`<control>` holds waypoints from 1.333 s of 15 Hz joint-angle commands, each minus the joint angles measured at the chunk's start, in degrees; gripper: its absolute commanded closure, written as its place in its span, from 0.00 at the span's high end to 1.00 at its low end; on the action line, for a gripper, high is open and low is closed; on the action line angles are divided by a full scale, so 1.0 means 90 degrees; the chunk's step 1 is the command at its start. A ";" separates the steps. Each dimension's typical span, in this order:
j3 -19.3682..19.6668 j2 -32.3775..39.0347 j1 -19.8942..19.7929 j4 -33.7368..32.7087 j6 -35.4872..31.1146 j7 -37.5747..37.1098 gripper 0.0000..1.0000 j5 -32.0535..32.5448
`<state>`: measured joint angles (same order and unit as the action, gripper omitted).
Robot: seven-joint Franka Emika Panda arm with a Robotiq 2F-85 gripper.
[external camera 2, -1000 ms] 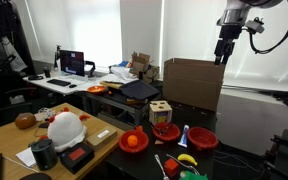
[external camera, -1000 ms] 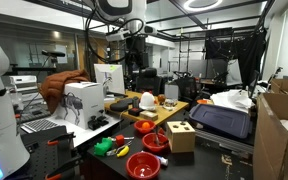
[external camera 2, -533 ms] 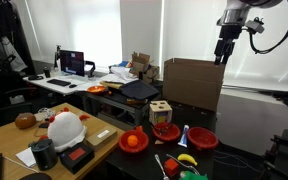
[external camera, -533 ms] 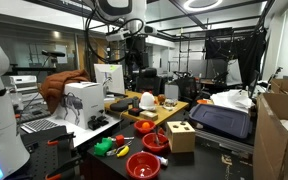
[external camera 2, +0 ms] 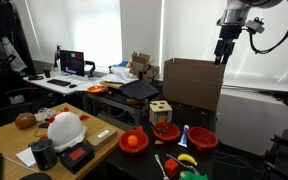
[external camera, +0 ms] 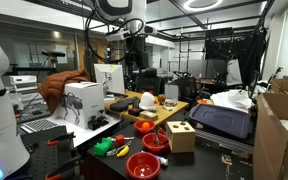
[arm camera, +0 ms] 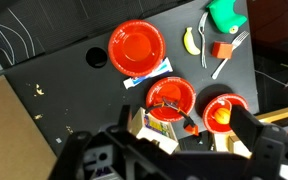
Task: Remove the pliers from the bowl and put it on the table
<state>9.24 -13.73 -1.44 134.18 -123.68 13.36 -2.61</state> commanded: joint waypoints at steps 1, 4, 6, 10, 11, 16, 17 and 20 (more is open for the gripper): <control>-0.0093 0.0054 -0.0091 -0.0017 -0.0011 0.0061 1.00 -0.0019; -0.0094 0.0252 -0.0033 -0.0096 -0.0080 0.0189 1.00 -0.0214; -0.0115 0.0447 -0.0012 -0.0159 -0.0181 0.0242 1.00 -0.0374; -0.0272 0.1038 0.0041 -0.0231 -0.0769 0.0213 1.00 -0.0542; -0.0338 0.1236 0.0063 -0.0249 -0.0955 0.0204 1.00 -0.0570; -0.0822 0.2326 0.0153 -0.0506 -0.1653 0.0319 1.00 -0.1015; -0.0938 0.2555 0.0153 -0.0596 -0.1762 0.0340 1.00 -0.1103; -0.1270 0.3185 0.0111 -0.0892 -0.2003 0.0304 1.00 -0.1279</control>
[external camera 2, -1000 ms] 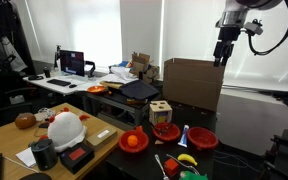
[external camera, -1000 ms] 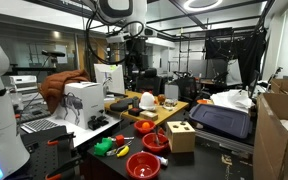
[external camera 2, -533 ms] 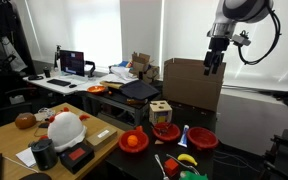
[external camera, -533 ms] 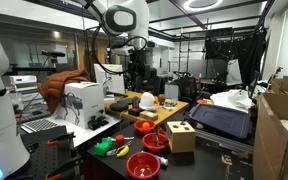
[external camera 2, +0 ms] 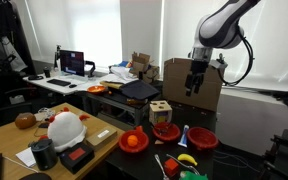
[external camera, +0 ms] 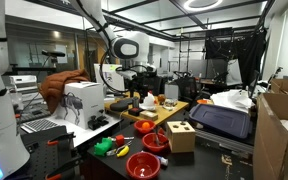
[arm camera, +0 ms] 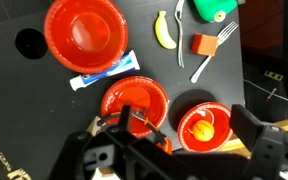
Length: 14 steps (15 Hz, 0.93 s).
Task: Remove the pliers from the bowl and put it on the table
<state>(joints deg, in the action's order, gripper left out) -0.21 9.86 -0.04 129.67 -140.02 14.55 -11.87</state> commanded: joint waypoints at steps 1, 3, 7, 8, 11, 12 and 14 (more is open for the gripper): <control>-0.0337 0.0766 -0.0063 -0.0511 -0.0258 0.0194 1.00 -0.0330; -0.0537 0.1124 -0.0091 -0.0726 -0.0324 0.0232 1.00 -0.0347; -0.0720 0.1905 -0.0067 -0.1250 -0.0514 0.0120 1.00 -0.0069; -0.0769 0.2102 -0.0072 -0.1392 -0.0568 0.0133 1.00 -0.0037; -0.0882 0.2711 -0.0057 -0.1914 -0.0651 0.0168 1.00 0.0148; -0.0932 0.2910 -0.0052 -0.2085 -0.0649 0.0213 1.00 0.0223; -0.0984 0.3242 -0.0016 -0.2368 -0.0682 0.0262 1.00 0.0434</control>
<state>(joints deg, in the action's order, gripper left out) -8.09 34.59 -0.13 112.96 -145.60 15.07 -10.01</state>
